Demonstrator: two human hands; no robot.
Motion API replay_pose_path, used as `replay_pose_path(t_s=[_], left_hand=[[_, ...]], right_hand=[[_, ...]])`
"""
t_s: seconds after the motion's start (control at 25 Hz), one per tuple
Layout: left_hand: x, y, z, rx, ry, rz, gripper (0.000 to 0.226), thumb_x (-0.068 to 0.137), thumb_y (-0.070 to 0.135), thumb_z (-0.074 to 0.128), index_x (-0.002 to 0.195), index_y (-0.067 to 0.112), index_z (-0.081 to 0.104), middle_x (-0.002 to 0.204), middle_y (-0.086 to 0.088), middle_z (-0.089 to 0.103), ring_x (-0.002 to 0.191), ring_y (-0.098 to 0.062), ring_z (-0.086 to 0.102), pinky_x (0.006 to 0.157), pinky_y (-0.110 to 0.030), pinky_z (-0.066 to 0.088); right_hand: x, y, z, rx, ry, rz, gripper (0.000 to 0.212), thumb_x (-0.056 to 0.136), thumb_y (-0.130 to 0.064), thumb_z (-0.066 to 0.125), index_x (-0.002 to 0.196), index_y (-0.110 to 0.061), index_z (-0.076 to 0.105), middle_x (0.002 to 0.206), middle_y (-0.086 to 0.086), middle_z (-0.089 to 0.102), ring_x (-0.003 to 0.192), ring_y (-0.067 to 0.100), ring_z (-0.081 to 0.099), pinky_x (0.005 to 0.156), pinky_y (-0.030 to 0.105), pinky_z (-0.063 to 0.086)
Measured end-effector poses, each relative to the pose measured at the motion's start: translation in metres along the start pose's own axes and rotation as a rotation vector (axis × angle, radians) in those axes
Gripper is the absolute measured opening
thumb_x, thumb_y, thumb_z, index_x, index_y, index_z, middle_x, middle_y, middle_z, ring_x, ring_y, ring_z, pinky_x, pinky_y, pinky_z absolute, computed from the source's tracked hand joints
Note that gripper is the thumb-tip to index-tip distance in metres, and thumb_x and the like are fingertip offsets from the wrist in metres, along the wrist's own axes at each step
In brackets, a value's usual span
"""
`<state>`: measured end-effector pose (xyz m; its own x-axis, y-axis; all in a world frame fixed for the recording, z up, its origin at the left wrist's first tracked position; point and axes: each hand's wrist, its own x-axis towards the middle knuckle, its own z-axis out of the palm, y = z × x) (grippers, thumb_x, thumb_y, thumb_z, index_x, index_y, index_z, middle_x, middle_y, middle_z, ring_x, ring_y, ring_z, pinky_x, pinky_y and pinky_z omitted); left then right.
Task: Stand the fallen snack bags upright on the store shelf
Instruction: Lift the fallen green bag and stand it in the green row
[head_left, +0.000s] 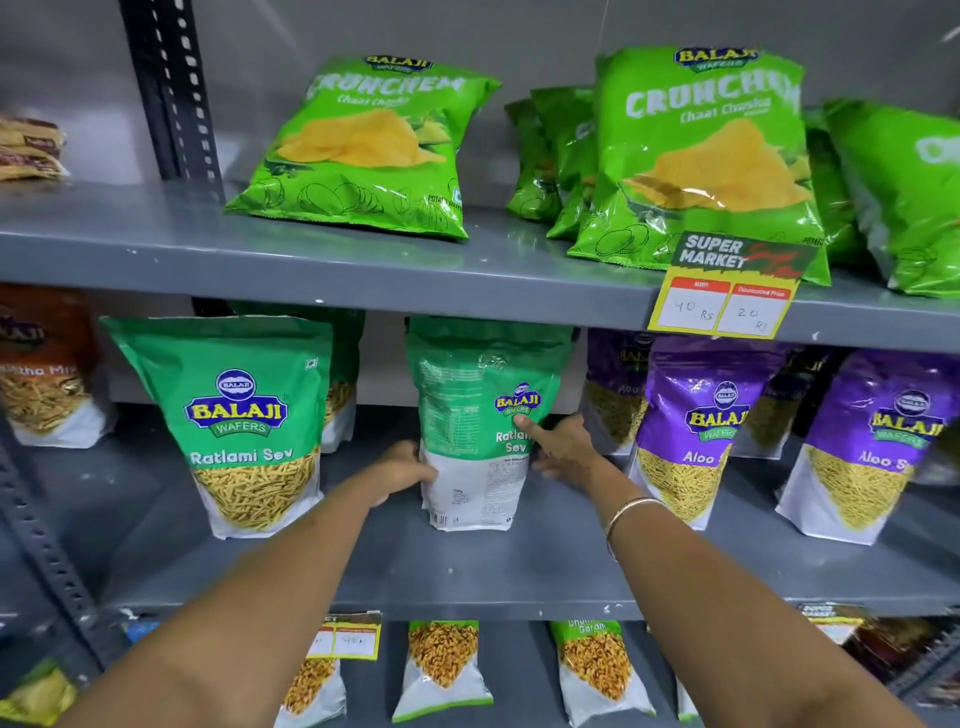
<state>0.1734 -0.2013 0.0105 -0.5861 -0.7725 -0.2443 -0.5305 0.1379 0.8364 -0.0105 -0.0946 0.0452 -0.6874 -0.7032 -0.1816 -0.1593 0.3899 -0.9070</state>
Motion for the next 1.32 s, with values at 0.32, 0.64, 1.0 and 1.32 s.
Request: replay_pose_path(t_s=[0.32, 0.64, 1.0, 1.32], left_hand=[[-0.014, 0.018, -0.006, -0.007, -0.218, -0.074, 0.065, 0.086, 0.033, 0.06, 0.143, 0.018, 0.032, 0.135, -0.007, 0.053, 0.123, -0.021, 0.051, 0.105, -0.039, 0.035], [0.002, 0.031, 0.017, -0.196, -0.308, 0.075, 0.112, 0.057, 0.016, 0.083, 0.148, 0.015, 0.017, 0.151, -0.006, 0.036, 0.139, -0.02, 0.033, 0.119, -0.036, 0.023], [0.013, 0.017, 0.008, -0.043, -0.167, -0.014, 0.091, 0.06, 0.019, 0.082, 0.135, 0.011, 0.032, 0.14, -0.014, 0.045, 0.132, -0.027, 0.04, 0.115, -0.041, 0.029], [0.002, 0.014, 0.022, -0.047, -0.028, 0.016, 0.072, 0.069, 0.007, 0.077, 0.13, 0.005, 0.039, 0.13, -0.011, 0.056, 0.122, -0.026, 0.05, 0.104, -0.034, 0.04]], right_hand=[[-0.001, 0.028, -0.006, 0.064, -0.372, 0.058, 0.034, 0.085, 0.011, 0.043, 0.108, -0.014, 0.048, 0.088, 0.0, 0.057, 0.072, 0.008, 0.057, 0.064, 0.026, 0.049], [-0.016, 0.048, -0.004, -0.055, -0.523, -0.045, 0.075, 0.071, -0.004, 0.075, 0.128, -0.01, 0.026, 0.129, 0.002, 0.045, 0.119, 0.015, 0.046, 0.104, 0.033, 0.042], [0.0, 0.052, -0.017, -0.076, -0.217, -0.166, 0.046, 0.073, -0.005, 0.074, 0.116, 0.0, 0.056, 0.091, 0.009, 0.057, 0.086, 0.021, 0.052, 0.062, 0.026, 0.048], [0.007, 0.053, -0.015, 0.187, -0.427, -0.175, 0.058, 0.07, 0.008, 0.073, 0.121, -0.002, 0.048, 0.116, 0.012, 0.064, 0.102, 0.022, 0.062, 0.075, 0.017, 0.055]])
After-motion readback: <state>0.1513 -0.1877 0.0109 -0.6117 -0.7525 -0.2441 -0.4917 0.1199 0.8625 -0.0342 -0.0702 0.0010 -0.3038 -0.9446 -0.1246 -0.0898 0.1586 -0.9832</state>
